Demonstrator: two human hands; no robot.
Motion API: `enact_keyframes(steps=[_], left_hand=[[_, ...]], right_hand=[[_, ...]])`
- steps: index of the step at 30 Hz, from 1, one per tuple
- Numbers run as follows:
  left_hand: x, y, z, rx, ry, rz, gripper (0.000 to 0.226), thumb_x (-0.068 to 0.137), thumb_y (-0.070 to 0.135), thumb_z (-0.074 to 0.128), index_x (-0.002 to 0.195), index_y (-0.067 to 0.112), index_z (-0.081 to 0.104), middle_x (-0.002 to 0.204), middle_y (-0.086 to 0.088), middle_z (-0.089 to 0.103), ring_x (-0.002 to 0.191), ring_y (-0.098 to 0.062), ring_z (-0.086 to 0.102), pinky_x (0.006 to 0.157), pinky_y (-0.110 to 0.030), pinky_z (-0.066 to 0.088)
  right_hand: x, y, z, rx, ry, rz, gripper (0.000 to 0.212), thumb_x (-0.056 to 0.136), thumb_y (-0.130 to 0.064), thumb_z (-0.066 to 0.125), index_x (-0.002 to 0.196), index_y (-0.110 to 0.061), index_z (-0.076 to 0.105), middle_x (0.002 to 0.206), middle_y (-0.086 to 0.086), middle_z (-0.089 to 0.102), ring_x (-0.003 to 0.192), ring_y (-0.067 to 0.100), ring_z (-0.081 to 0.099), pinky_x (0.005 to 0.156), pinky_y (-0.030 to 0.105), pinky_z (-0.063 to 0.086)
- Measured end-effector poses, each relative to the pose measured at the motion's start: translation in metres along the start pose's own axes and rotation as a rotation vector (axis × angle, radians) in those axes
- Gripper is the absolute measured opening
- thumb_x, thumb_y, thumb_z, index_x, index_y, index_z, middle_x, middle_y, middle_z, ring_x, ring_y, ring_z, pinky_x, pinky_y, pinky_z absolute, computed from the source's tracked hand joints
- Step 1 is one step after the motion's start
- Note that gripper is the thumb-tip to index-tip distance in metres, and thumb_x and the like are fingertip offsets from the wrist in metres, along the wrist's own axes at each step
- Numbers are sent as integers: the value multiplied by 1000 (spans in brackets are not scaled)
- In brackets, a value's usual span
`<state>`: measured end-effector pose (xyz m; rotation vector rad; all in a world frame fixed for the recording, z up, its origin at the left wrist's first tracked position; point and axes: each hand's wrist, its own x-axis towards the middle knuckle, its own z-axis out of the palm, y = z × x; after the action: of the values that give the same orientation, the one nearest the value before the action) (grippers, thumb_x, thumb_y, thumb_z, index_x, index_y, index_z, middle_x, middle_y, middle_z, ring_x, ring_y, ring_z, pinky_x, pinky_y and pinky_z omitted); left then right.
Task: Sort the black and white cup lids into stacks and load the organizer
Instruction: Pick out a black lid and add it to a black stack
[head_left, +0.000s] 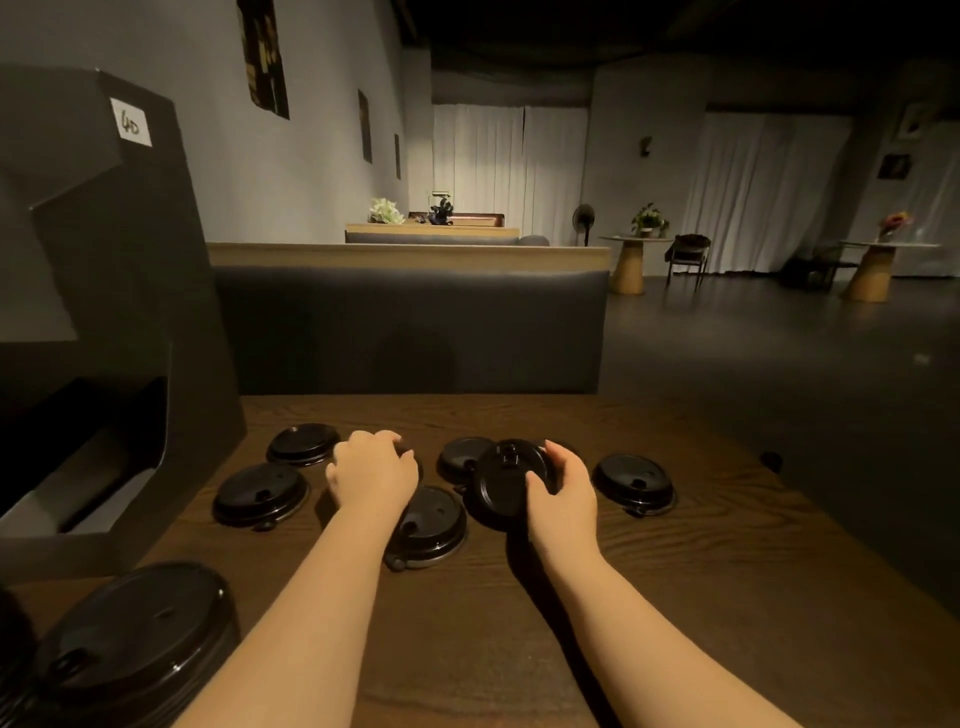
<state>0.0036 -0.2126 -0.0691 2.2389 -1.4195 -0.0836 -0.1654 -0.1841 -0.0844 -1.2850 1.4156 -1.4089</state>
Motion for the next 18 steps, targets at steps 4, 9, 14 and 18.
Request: enact_keyframes(steps=[4,9,14,18], left_hand=[[8,-13,10,-127,-162,-137,73,94,50,49,153,21,17,158,-6,22,145,-31,18,117,-49,17],[8,-10,20,-159,-221,-81,66,89,58,53,145,27,40,150,-5,40,139,-31,33,117,-50,16],[-4,-6,11,-371,-110,-81,64,81,42,73,133,18,48,140,-8,38,122,-32,49,103,-45,38],[-4,-6,9,-479,-97,-103,86,82,33,74,150,14,24,151,-10,20,132,-31,40,106,-40,37]], right_hand=[[1,3,4,-23,-47,-31,43,96,-9,50,136,-22,45,140,-2,47,132,14,40,104,25,32],[4,7,5,-12,-18,-64,38,97,-12,49,133,-22,48,137,-2,49,129,14,43,104,27,34],[10,8,1,112,178,-56,33,98,-11,46,129,-20,49,131,0,52,124,16,46,104,29,36],[17,9,-3,189,306,9,34,98,-11,44,131,-18,47,132,3,50,124,20,47,107,38,39]])
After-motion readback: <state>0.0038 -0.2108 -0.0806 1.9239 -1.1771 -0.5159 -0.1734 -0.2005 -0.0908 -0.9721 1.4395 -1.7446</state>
